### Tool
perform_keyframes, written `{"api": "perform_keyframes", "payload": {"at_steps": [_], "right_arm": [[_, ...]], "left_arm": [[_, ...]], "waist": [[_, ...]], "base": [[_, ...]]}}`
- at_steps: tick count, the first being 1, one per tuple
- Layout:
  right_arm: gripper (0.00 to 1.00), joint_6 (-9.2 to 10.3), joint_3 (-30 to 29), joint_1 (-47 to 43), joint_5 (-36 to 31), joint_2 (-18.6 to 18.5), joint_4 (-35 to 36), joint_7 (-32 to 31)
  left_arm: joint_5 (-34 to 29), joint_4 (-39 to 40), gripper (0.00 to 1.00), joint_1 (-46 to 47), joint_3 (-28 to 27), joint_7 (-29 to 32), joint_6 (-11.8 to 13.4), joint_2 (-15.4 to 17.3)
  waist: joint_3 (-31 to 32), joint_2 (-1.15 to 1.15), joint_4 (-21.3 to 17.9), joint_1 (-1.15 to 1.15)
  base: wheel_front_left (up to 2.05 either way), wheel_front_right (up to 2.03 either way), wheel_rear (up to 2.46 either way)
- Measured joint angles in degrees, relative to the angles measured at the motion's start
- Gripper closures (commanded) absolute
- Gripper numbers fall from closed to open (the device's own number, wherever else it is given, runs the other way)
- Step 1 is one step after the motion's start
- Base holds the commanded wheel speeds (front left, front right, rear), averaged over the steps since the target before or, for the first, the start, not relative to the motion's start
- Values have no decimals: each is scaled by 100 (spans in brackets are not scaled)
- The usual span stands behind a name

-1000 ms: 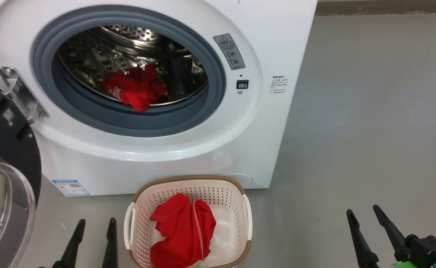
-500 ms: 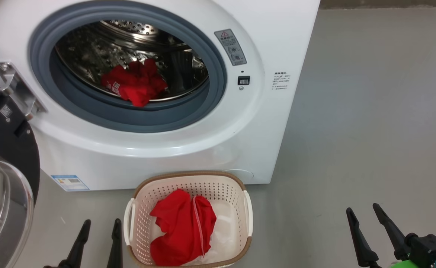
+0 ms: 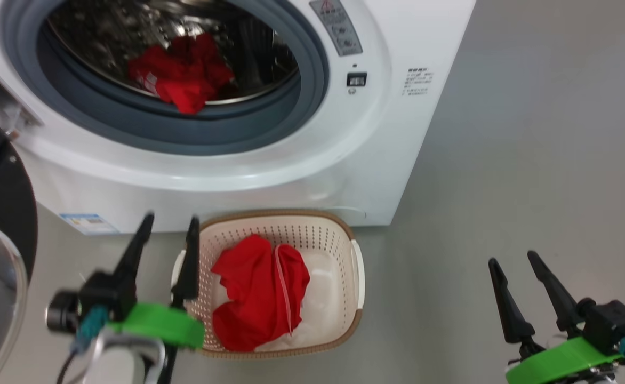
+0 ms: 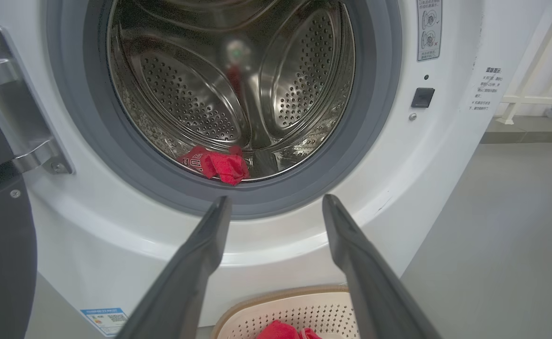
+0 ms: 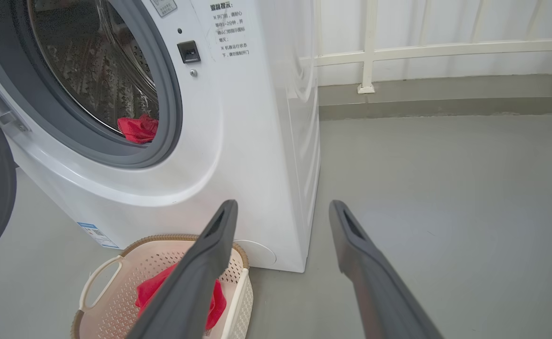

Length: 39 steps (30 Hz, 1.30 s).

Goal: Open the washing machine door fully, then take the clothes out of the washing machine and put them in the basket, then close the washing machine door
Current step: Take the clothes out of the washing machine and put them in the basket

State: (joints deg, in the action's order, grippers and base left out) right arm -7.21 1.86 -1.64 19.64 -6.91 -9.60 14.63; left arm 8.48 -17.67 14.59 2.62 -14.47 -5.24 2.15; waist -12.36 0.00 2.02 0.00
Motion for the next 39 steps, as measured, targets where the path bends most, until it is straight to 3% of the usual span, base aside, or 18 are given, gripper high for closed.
{"api": "perform_keyframes", "payload": {"at_steps": [19,32,39], "right_arm": [[0,0,58,883,0,93,92,1],[0,0,120,1302,0,152,112,1],[0,0,240,1401,2,167,112,1]], "left_arm": [[-404,-2687,0,3686,231,303,87,207],[-921,-4468,0,5438,620,679,630,438],[-969,-5135,0,5945,678,791,777,605]], "waist": [[-1256,0,-131,0],[-1895,0,-375,0],[-2065,0,-557,0]], "base": [[0,0,0],[0,0,0],[0,0,0]]}}
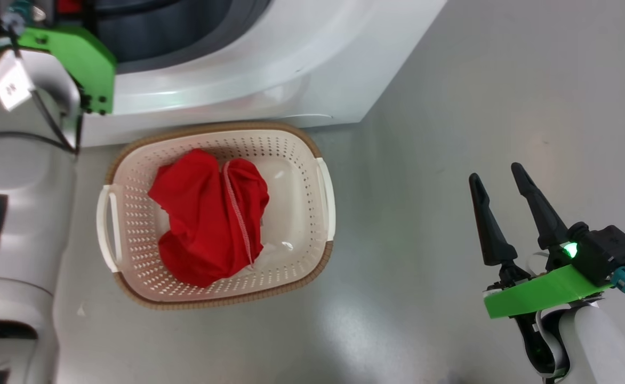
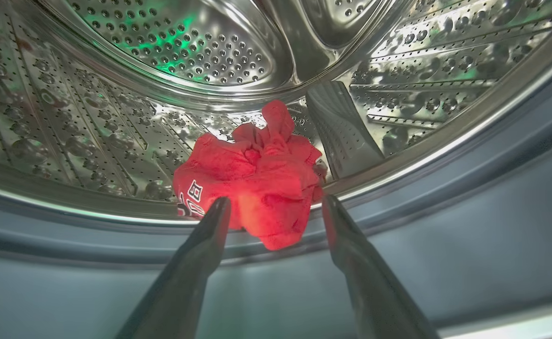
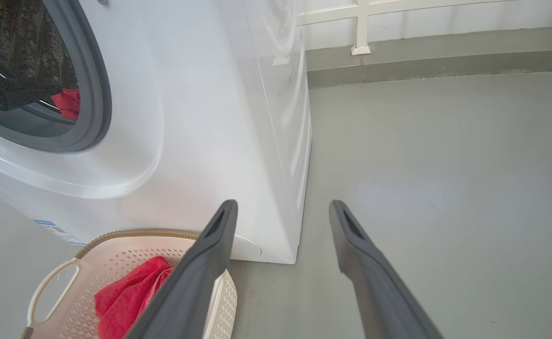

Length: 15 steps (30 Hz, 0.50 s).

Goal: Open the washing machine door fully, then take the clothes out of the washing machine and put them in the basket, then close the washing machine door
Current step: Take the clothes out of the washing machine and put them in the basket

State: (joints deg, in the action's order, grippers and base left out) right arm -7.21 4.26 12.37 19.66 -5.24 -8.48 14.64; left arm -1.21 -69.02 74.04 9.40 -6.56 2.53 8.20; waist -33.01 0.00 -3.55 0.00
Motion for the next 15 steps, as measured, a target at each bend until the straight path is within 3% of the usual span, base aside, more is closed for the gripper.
{"api": "perform_keyframes", "payload": {"at_steps": [15], "right_arm": [[0,0,118,212,49,75,3,0]], "left_arm": [[-83,-453,0,391,136,154,204,309]], "waist": [[-288,0,-306,0]], "base": [[0,0,0]]}}
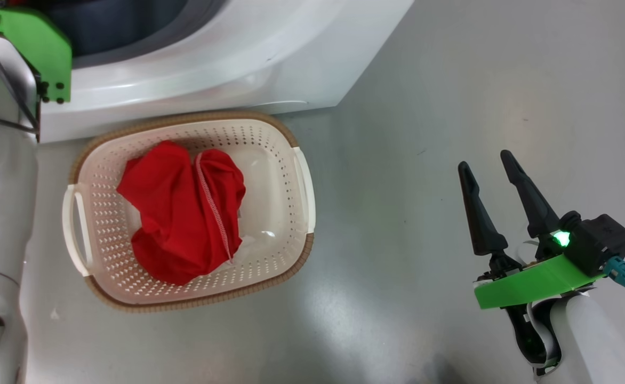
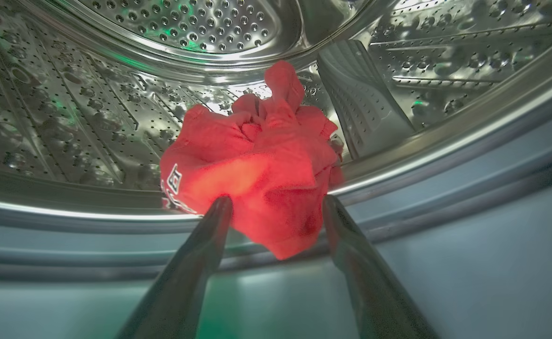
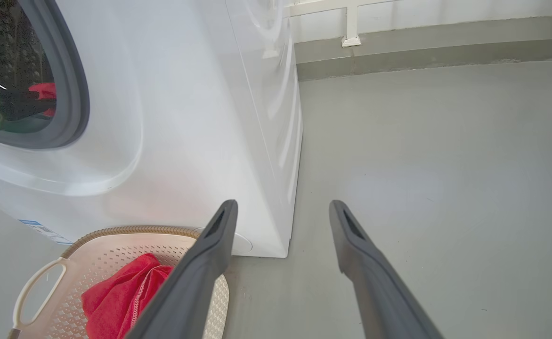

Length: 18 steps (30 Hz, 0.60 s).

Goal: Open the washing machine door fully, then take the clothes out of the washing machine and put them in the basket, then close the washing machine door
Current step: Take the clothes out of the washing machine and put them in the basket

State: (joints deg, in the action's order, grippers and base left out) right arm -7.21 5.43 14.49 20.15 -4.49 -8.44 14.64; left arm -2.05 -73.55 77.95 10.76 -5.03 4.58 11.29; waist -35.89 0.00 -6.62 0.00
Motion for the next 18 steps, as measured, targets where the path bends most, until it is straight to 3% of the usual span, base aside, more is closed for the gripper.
{"api": "perform_keyframes", "payload": {"at_steps": [2,3,4,5,6,11,18], "right_arm": [[0,0,23,10,0,11,-1,0],[0,0,26,10,0,16,-1,0],[0,0,30,11,1,24,-1,0],[0,0,33,12,1,30,-1,0],[0,0,33,12,1,31,-1,0],[0,0,38,12,1,31,-2,0],[0,0,20,13,0,23,-7,0]], "left_arm": [[0,-30,0,0,15,55,22,35],[0,-41,14,1,19,58,45,49],[0,-52,44,1,22,58,45,59],[1,-60,67,1,31,58,48,67],[0,-63,100,1,46,58,51,74],[2,-85,100,1,111,21,51,80],[277,-97,100,-4,25,-566,38,-25]], "waist": [[-20,0,-35,0],[-27,0,-50,0],[-32,0,-64,0],[-34,0,-76,0],[-35,0,-83,0],[-19,0,-83,0],[51,0,23,0]], "base": [[0,0,0],[0,0,0],[0,0,0],[0,0,0],[0,0,0],[0,0,0],[0,0,0]]}}
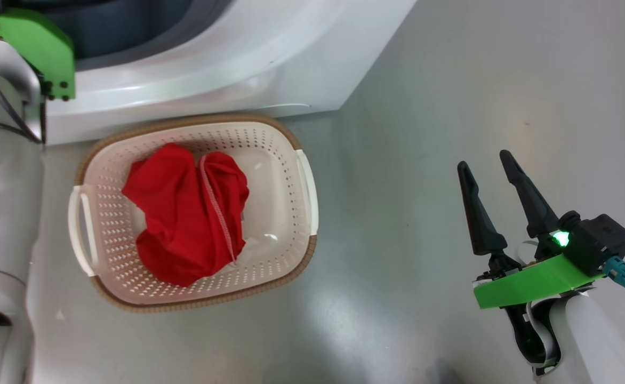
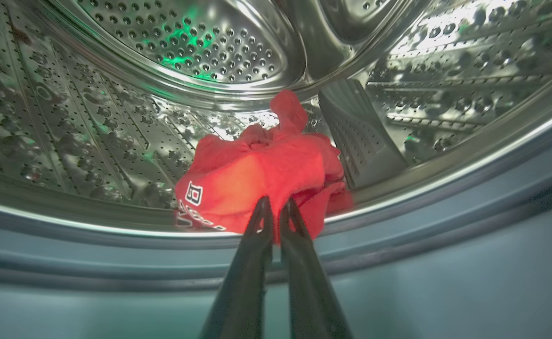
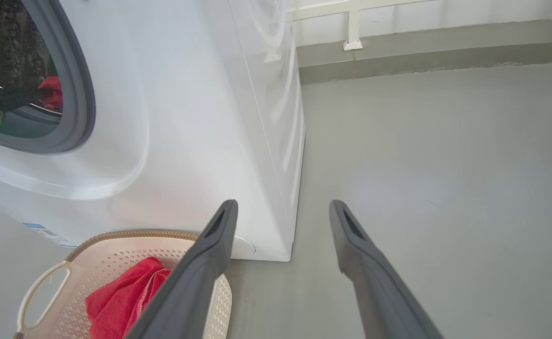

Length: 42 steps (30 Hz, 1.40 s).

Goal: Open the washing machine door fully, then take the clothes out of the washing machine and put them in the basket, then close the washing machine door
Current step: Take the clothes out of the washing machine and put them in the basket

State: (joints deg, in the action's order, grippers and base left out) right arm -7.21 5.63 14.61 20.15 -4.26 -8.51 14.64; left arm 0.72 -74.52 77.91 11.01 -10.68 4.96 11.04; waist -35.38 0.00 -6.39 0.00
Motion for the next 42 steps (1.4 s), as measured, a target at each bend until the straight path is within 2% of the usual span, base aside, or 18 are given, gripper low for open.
{"api": "perform_keyframes", "payload": {"at_steps": [9,14,26,42], "right_arm": [[0,0,-65,-41,-8,-94,1,0],[0,0,-109,-74,-15,-126,2,0],[0,0,-261,-406,-15,-208,22,0],[0,0,-343,-614,-16,-240,71,0]], "left_arm": [[452,420,100,-444,-265,-360,-156,-270],[683,1540,100,-1024,-454,-363,-250,-379],[706,3761,100,-2576,-648,-380,-398,-668],[667,5896,100,-3895,-917,-387,-500,-887]], "waist": [[229,0,245,0],[386,0,381,0],[773,0,656,0],[932,0,815,0]], "base": [[0,0,0],[0,0,0],[0,0,0],[0,0,0]]}}
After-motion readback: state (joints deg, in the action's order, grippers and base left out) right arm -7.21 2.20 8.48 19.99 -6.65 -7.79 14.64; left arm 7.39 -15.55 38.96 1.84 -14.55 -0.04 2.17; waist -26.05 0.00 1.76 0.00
